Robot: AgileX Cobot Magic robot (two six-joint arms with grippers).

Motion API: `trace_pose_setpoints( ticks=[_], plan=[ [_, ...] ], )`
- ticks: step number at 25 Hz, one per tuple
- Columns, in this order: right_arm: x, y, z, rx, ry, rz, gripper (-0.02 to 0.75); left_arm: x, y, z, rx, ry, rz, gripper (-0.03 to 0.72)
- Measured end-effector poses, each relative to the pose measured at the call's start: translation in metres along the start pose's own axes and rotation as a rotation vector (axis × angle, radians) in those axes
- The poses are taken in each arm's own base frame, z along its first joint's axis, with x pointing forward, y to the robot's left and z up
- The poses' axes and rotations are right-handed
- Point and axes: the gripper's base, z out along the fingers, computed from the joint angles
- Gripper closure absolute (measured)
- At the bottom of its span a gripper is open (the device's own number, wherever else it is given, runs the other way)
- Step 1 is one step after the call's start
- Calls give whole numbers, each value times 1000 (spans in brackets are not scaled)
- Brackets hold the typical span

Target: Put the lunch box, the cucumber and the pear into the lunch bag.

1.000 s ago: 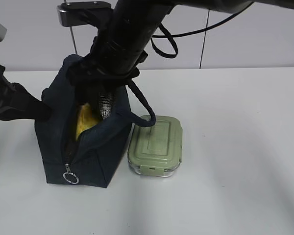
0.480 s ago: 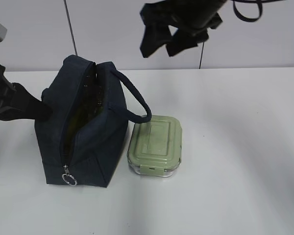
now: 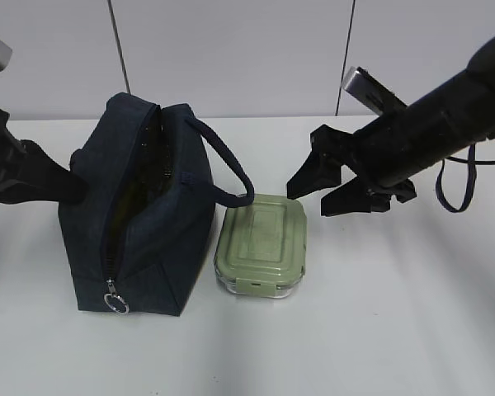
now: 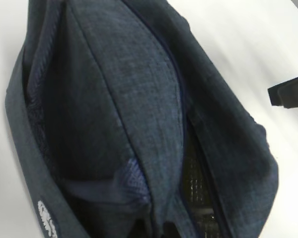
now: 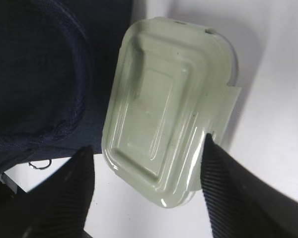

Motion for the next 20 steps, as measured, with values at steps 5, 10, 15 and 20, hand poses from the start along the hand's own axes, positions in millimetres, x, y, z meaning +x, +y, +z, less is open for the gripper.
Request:
trace_pose_setpoints(
  ticks=[5, 10, 15, 20],
  plan=[
    [0, -8, 11, -21, -27, 21, 220, 0, 0, 0, 0, 0, 0, 686],
    [8, -18, 21, -63, -55, 65, 214, 0, 0, 0, 0, 0, 0, 686],
    [20, -31, 24, -66, -73, 79, 209, 0, 0, 0, 0, 0, 0, 686],
    [20, -42, 18, -101, -100, 73, 207, 0, 0, 0, 0, 0, 0, 686]
  ],
)
